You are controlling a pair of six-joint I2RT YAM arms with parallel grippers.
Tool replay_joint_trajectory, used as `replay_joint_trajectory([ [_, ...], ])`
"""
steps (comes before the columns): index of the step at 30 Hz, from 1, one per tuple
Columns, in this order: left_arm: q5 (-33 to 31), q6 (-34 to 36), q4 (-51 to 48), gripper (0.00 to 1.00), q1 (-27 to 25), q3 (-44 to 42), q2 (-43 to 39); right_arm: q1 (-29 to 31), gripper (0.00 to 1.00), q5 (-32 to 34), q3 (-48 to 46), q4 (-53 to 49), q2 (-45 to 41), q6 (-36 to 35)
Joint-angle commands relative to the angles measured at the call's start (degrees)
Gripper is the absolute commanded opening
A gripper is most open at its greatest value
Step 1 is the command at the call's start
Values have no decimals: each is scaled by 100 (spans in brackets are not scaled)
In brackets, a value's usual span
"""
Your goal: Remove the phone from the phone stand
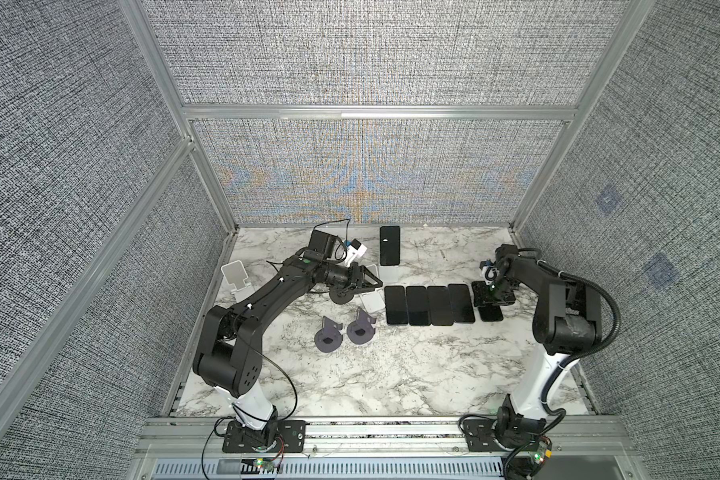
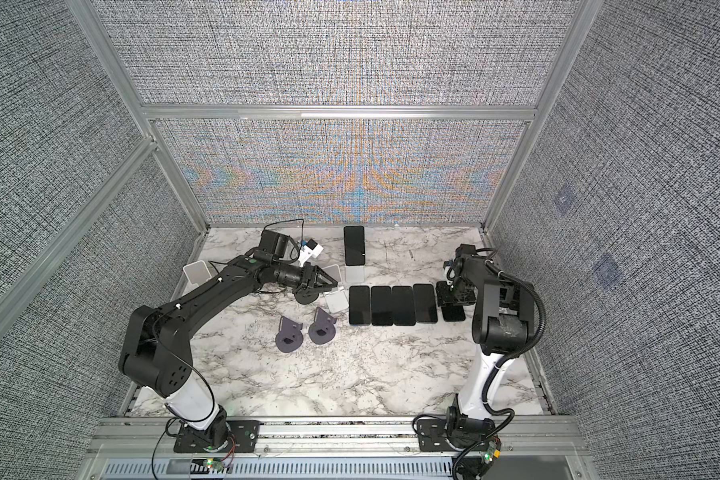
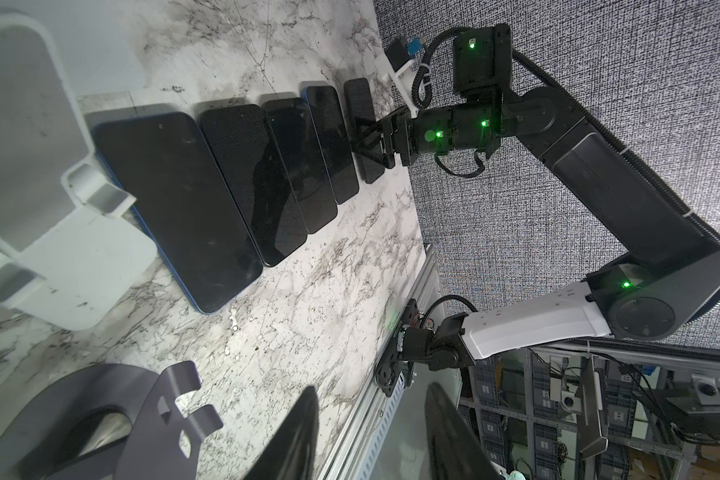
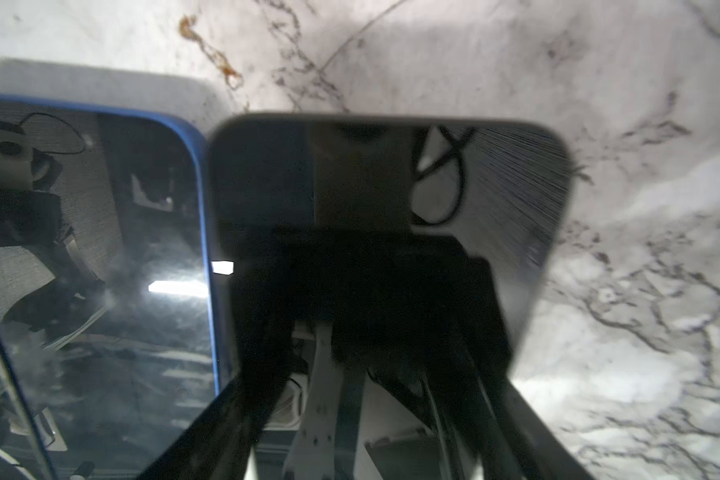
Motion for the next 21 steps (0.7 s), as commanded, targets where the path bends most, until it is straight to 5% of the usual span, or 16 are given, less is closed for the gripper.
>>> replay_joint_trajectory([
  [1, 3, 106, -66, 44, 4, 53, -41, 2, 74, -165, -9, -309, 19, 37],
  [15, 0, 124, -92, 44, 5, 59, -33, -214, 73, 440, 236, -241, -597, 139],
  [18, -1, 133, -98, 44, 7, 56, -51, -353, 62, 741, 459, -299, -460, 96],
  [21, -4, 132, -96, 44, 6, 59, -64, -425, 34, 977, 679, -298, -240, -48],
])
